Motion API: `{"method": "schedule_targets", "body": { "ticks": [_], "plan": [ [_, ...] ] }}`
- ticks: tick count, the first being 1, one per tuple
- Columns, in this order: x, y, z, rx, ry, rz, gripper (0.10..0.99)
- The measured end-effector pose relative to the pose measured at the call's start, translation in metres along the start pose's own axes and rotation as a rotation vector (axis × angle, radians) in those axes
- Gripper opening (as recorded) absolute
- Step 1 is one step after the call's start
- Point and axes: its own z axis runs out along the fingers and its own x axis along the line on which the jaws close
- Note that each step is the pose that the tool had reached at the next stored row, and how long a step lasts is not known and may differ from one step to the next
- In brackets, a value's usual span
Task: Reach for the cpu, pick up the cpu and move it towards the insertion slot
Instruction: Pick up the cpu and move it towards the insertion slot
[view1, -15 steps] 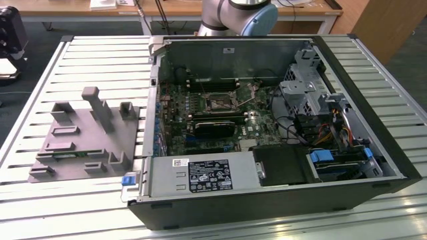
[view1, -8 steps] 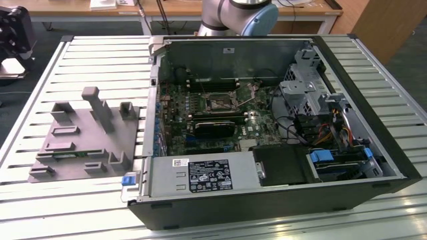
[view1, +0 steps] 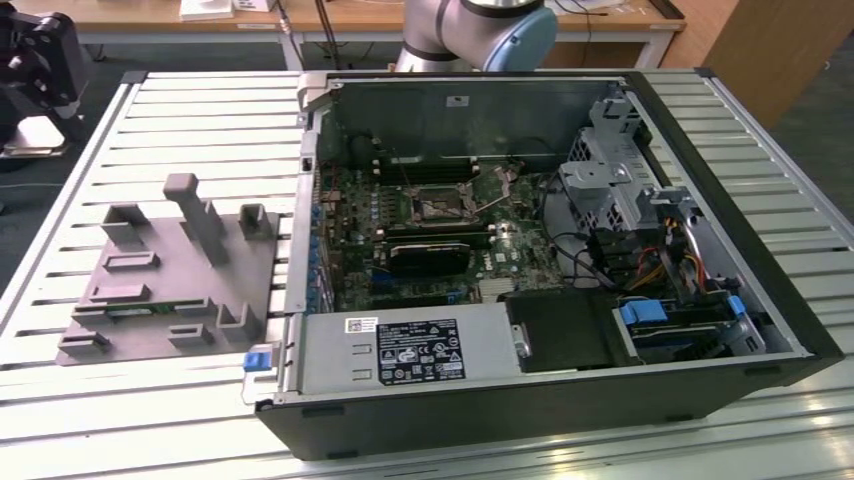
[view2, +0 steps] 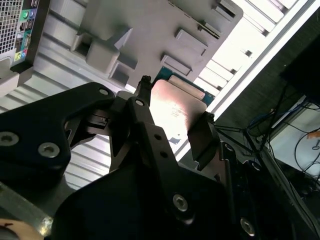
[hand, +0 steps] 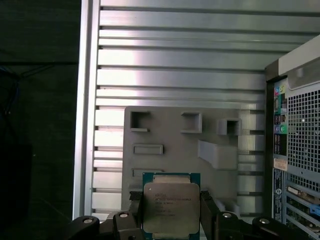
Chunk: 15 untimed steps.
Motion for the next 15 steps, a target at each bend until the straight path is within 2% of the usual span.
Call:
{"method": "schedule_targets", "body": {
  "ticks": [15],
  "plan": [
    [-0.0163, -0.0001, 0.0000, 0.000, 0.0000, 0.000, 0.541]
  ]
}}
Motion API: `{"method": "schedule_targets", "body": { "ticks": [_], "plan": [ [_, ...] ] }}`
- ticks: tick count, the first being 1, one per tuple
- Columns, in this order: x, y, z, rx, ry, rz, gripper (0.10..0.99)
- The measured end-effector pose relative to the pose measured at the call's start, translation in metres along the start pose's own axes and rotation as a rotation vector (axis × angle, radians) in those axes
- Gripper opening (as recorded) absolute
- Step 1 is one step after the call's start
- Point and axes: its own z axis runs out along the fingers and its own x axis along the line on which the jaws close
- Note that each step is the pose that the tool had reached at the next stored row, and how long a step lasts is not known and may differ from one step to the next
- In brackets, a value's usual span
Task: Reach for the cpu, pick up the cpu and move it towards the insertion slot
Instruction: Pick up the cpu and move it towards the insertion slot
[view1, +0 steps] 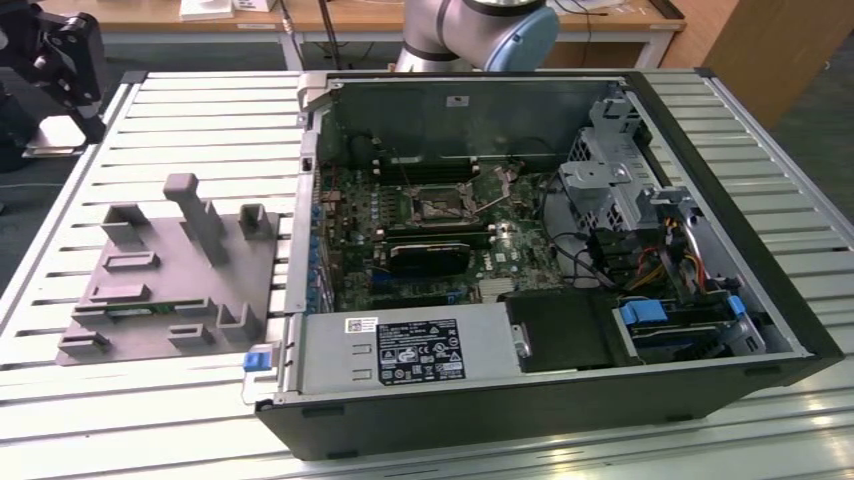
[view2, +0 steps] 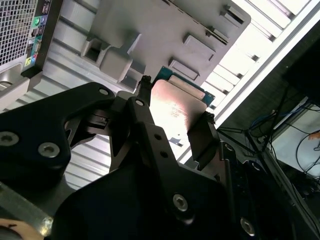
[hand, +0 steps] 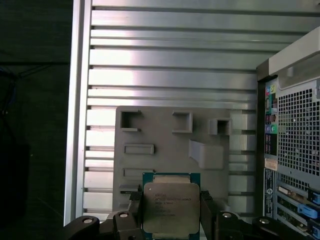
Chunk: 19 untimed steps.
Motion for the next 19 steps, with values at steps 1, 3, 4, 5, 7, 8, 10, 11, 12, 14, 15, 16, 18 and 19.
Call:
{"method": "schedule_targets", "body": {
  "ticks": [1, 3, 4, 5, 7, 8, 10, 11, 12, 14, 15, 16, 18, 19],
  "plan": [
    [-0.0008, 0.0000, 0.0000, 0.000, 0.0000, 0.000, 0.541],
    [-0.0025, 0.0000, 0.0000, 0.000, 0.0001, 0.000, 0.541],
    [-0.0033, 0.0000, 0.0000, 0.000, 0.0001, 0.000, 0.541],
    [-0.0042, 0.0000, 0.0000, 0.000, 0.0000, 0.000, 0.541],
    [-0.0058, -0.0001, 0.0000, 0.000, 0.0000, 0.000, 0.541],
    [-0.0065, -0.0001, 0.0000, 0.000, 0.0000, 0.000, 0.541],
    [-0.0079, -0.0001, 0.0000, 0.000, 0.0000, 0.000, 0.541],
    [-0.0087, -0.0001, 0.0001, 0.000, -0.0001, 0.000, 0.541],
    [-0.0097, -0.0001, 0.0000, 0.000, 0.0000, 0.000, 0.541],
    [-0.0118, -0.0001, 0.0000, 0.000, 0.0000, 0.000, 0.541],
    [-0.0129, -0.0001, 0.0000, 0.000, 0.0000, 0.000, 0.541],
    [-0.0140, -0.0001, 0.0000, 0.000, 0.0000, 0.000, 0.541],
    [-0.0159, -0.0002, 0.0000, 0.000, 0.0001, 0.000, 0.541],
    [-0.0168, -0.0002, 0.0000, 0.000, 0.0000, 0.000, 0.541]
  ]
}}
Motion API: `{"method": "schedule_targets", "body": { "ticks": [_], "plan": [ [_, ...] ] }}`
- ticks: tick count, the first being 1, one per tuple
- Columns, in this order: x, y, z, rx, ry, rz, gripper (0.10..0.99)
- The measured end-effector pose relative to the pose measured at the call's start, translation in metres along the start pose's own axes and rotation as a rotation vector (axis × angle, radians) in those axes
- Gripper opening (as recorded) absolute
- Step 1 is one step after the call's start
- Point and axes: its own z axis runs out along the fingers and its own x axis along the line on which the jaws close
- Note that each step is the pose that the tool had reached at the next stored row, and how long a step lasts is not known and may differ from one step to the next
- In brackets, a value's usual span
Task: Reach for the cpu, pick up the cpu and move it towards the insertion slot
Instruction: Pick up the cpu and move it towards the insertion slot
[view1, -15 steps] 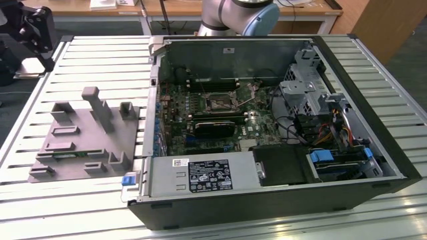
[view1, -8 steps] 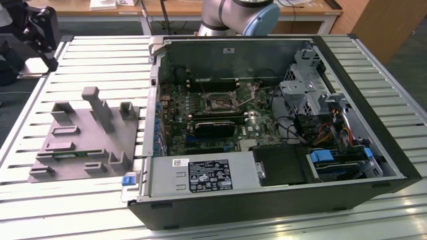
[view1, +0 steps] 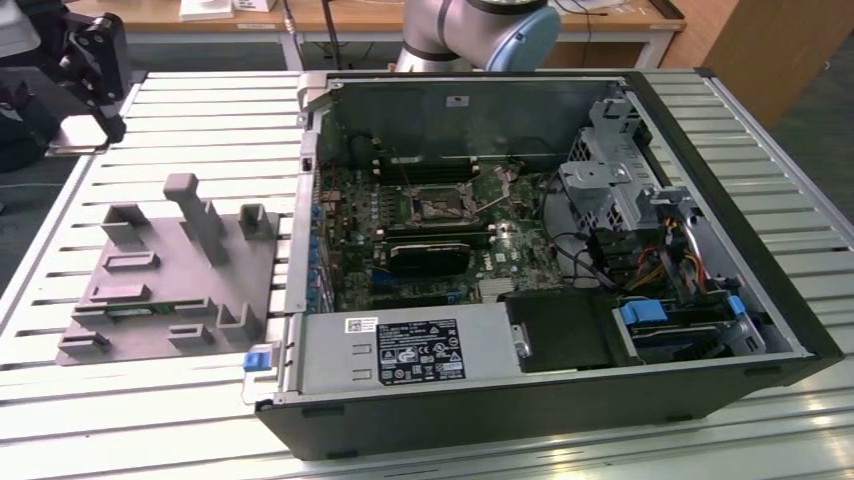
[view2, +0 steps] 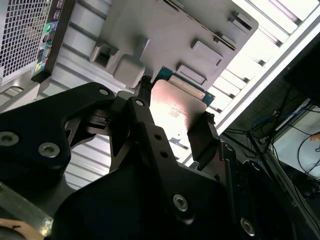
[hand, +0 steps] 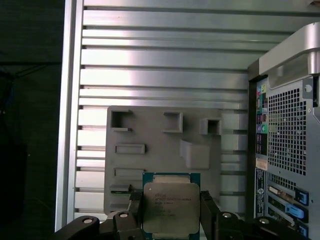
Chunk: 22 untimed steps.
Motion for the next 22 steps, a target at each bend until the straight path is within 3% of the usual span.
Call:
{"method": "schedule_targets", "body": {
  "ticks": [22],
  "plan": [
    [-0.0207, -0.0002, 0.0000, 0.000, 0.0000, 0.000, 0.541]
  ]
}}
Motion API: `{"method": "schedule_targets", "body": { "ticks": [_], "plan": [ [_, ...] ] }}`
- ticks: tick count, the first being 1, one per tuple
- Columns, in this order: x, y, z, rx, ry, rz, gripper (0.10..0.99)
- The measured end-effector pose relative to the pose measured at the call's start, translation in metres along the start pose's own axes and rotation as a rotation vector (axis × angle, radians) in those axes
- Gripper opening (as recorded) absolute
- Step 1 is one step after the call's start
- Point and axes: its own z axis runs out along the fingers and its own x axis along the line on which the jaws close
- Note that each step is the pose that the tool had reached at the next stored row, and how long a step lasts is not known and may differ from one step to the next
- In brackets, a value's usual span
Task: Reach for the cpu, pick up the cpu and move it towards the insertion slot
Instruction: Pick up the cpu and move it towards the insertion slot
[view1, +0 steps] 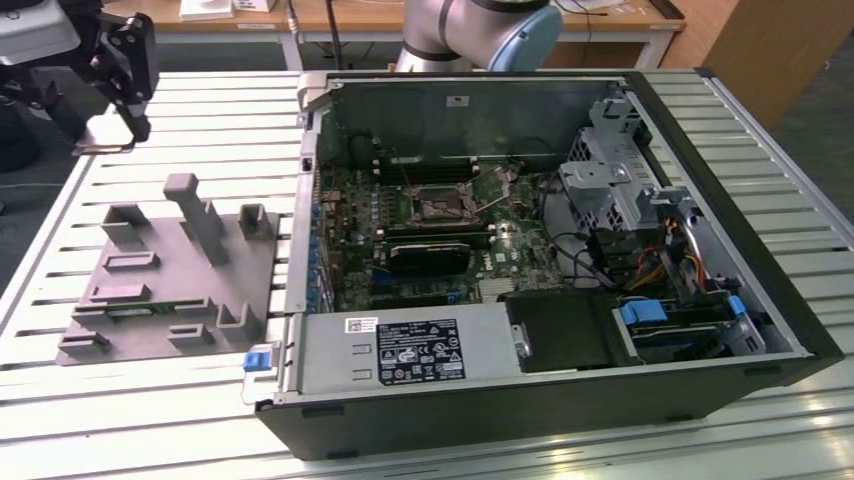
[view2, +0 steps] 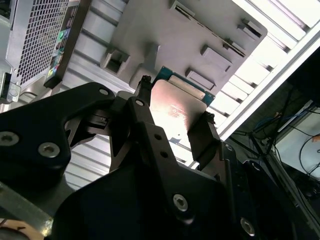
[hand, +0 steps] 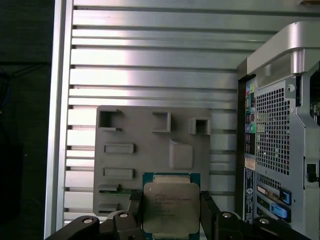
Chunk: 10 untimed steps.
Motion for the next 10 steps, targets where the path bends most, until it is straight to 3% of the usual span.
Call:
{"method": "schedule_targets", "body": {
  "ticks": [10],
  "plan": [
    [-0.0087, -0.0001, 0.0000, 0.000, 0.0000, 0.000, 0.541]
  ]
}}
